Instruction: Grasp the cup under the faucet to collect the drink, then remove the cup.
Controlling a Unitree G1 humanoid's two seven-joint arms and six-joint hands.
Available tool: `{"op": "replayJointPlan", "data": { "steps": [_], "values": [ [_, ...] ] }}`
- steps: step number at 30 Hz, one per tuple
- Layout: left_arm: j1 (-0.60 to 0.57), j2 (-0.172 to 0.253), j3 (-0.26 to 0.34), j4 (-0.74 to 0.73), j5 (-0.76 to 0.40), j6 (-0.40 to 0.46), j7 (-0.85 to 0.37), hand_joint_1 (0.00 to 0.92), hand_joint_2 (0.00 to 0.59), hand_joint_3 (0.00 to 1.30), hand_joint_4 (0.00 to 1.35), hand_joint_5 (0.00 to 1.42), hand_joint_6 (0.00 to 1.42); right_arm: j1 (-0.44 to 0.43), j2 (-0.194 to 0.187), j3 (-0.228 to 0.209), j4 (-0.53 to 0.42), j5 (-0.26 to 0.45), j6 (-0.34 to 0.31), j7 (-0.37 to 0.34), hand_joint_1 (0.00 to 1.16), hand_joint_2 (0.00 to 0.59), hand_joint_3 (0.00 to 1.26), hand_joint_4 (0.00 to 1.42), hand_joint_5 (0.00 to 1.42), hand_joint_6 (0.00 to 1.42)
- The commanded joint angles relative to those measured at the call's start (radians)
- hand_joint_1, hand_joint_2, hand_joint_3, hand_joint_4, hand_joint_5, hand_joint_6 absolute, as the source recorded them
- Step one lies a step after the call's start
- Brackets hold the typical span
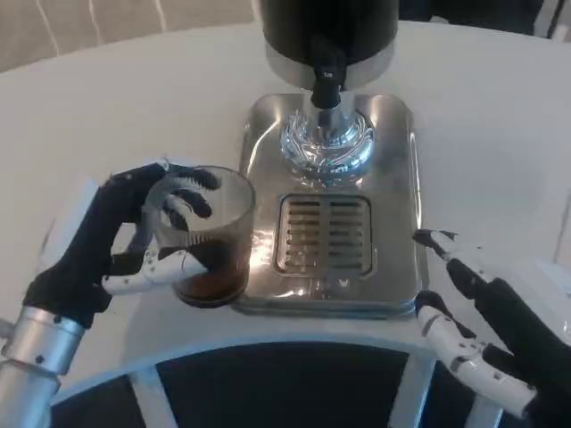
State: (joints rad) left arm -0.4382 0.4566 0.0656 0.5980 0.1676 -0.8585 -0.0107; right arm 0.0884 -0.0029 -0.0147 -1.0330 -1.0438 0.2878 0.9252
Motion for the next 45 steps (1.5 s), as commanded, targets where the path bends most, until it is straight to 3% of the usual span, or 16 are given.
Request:
{"op": "replayJointPlan", "data": {
  "steps": [1, 10, 17, 30, 45],
  "values": [
    [0.06, 0.019, 0.026, -0.091, -0.021, -0.04, -0.012, 0.665, 0.0, 0.93, 1.1, 1.39, 1.42, 0.007, -0.023, 0.016, -0.014, 0.01, 0.002, 0.001, 0.02, 0.549, 0.05, 0.0, 0.0, 0.03],
    [0.145, 0.024, 0.043, -0.211, -0.021, -0.078, -0.038, 0.667, 0.0, 0.92, 1.1, 1.38, 1.42, 0.035, -0.059, 0.013, -0.014, 0.049, -0.034, -0.016, 0.02, 0.548, 0.04, 0.0, 0.0, 0.03],
    [0.189, 0.028, 0.052, -0.265, -0.038, -0.1, -0.069, 0.668, 0.0, 0.92, 1.09, 1.38, 1.42, 0.058, -0.059, 0.016, -0.014, 0.063, -0.098, -0.019, 0.02, 0.548, 0.04, 0.0, 0.0, 0.02],
    [0.285, 0.034, 0.06, -0.365, -0.067, -0.132, -0.122, 0.669, 0.0, 0.92, 1.08, 1.38, 1.42, 0.113, 0.014, -0.011, -0.014, 0.081, -0.264, 0.011, 0.01, 0.548, 0.04, 0.0, 0.0, 0.02],
    [0.308, 0.029, 0.067, -0.396, -0.076, -0.128, -0.146, 0.682, 0.0, 0.92, 1.08, 1.38, 1.42, 0.15, 0.076, -0.027, -0.014, 0.081, -0.346, 0.032, 0.01, 0.548, 0.04, 0.0, 0.0, 0.02]
  ]
}}
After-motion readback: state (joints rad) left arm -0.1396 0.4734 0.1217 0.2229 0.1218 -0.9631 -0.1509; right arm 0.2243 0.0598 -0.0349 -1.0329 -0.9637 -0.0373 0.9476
